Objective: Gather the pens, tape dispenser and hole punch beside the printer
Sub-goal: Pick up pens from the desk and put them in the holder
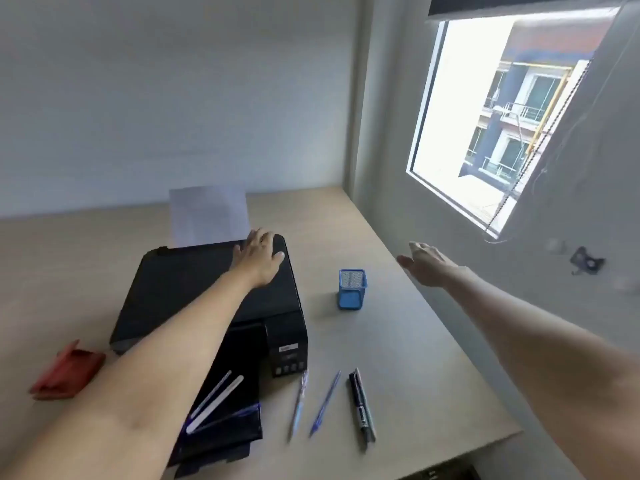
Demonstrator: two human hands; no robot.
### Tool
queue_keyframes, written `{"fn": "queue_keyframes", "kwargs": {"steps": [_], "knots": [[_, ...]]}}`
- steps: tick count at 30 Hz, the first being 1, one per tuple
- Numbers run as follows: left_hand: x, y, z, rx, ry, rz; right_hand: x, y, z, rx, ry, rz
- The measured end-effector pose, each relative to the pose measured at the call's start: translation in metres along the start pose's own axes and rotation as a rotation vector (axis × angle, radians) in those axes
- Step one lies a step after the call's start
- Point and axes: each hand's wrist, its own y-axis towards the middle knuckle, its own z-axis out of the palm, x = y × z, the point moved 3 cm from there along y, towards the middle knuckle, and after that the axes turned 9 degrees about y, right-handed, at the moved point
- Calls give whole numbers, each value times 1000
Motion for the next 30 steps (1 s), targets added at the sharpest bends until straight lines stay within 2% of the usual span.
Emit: {"fn": "queue_keyframes", "kwargs": {"steps": [3, 6, 7, 8, 10, 13, 17, 21, 26, 30], "knots": [[-24, -15, 31, -113, -99, 32, -43, 5, 27, 82, 8, 51], [-47, -57, 67, -277, -173, 159, -71, -3, 72, 212, 17, 65], [-53, -72, 81, -284, -189, 193, -76, -6, 90, 245, 39, 52], [-59, -86, 96, -255, -207, 219, -78, -13, 107, 298, 44, 57], [-64, -114, 135, -99, -238, 203, -87, -26, 150, 391, 60, 79], [-64, -138, 186, 123, -182, 40, -93, -41, 205, 491, 63, 110], [-55, -140, 219, 276, -4, -249, -86, -54, 240, 525, 95, 210], [-52, -136, 245, 428, 23, -386, -76, -65, 251, 481, 161, 288], [-51, -133, 266, 433, 123, -371, -62, -71, 253, 413, 85, 230], [-55, -134, 268, 449, 31, -341, -57, -71, 255, 400, 34, 258]]}}
